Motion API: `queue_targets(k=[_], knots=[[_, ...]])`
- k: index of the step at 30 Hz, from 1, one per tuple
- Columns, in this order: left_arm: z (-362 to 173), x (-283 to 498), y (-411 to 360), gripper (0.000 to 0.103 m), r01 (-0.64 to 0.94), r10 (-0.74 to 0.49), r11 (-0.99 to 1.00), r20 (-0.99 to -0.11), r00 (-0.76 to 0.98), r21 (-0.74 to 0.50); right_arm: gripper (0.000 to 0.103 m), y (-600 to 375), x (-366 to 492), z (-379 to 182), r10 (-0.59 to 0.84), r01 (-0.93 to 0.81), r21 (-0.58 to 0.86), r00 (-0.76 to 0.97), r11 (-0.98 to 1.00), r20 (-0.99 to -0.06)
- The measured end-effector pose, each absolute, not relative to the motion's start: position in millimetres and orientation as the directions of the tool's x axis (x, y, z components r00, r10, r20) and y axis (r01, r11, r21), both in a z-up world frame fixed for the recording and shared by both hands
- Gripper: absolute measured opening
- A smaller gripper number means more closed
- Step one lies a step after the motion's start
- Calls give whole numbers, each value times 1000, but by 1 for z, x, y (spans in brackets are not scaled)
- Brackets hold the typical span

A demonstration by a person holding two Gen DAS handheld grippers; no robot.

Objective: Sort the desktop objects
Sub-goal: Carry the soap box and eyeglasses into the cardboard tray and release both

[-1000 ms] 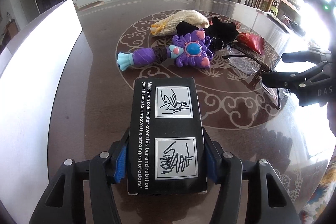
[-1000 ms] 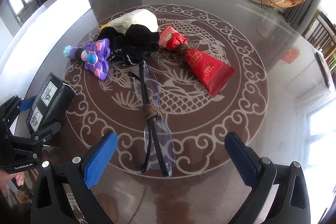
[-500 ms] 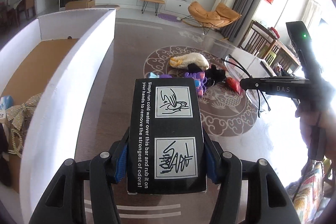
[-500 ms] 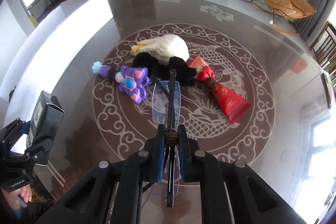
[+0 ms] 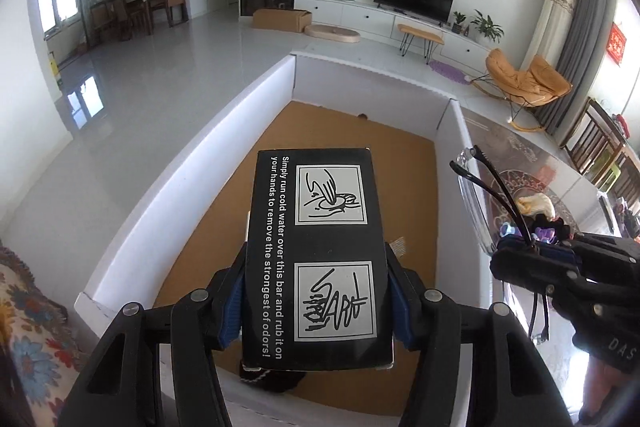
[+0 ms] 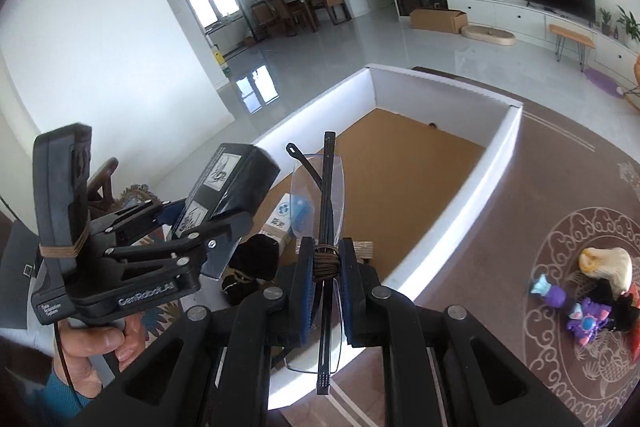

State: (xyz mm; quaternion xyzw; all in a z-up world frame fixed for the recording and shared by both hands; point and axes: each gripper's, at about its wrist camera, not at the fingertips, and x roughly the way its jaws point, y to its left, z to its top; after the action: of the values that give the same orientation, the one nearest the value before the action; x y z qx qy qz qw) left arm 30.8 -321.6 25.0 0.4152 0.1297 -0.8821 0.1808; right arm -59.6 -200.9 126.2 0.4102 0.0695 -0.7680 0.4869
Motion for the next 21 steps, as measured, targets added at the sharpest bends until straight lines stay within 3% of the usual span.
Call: queue_targets(k=[6,8,9,10,13,15,16,18,21], knots=[[-27,24,-351,59,507,-239,-862,-866,-438,-19,18,-270,-20,67,-597,860,224,-111,-458,-795],[-33,25,-351,59,527,-254,-850,-873,-417,-4,39,-273,-15,57,-589,859,229,-101,-458,-802],[-33,25,-350,59,525,-253,-851,-869,-426,-9,61,-270,-14,56,-600,856,239,-101,-459,-794],[-31,25,-347,60,521,-249,-853,-861,-444,-21,70,-263,-13,59,-619,853,242,-115,-462,-777],[-18,28,-328,60,495,-245,-868,-823,-512,-49,72,-225,-14,80,-678,853,215,-201,-476,-707],[-6,32,-305,61,454,-233,-889,-791,-566,-63,83,-190,-16,94,-707,846,179,-282,-502,-648],[0,32,-291,65,423,-217,-903,-775,-593,-71,94,-168,-16,97,-713,836,150,-339,-527,-614],[13,35,-258,76,346,-170,-934,-741,-650,-89,103,-117,-16,93,-689,795,77,-468,-602,-553],[32,35,-204,88,201,-69,-973,-691,-720,-113,103,-42,-32,62,-566,690,-4,-597,-724,-568]])
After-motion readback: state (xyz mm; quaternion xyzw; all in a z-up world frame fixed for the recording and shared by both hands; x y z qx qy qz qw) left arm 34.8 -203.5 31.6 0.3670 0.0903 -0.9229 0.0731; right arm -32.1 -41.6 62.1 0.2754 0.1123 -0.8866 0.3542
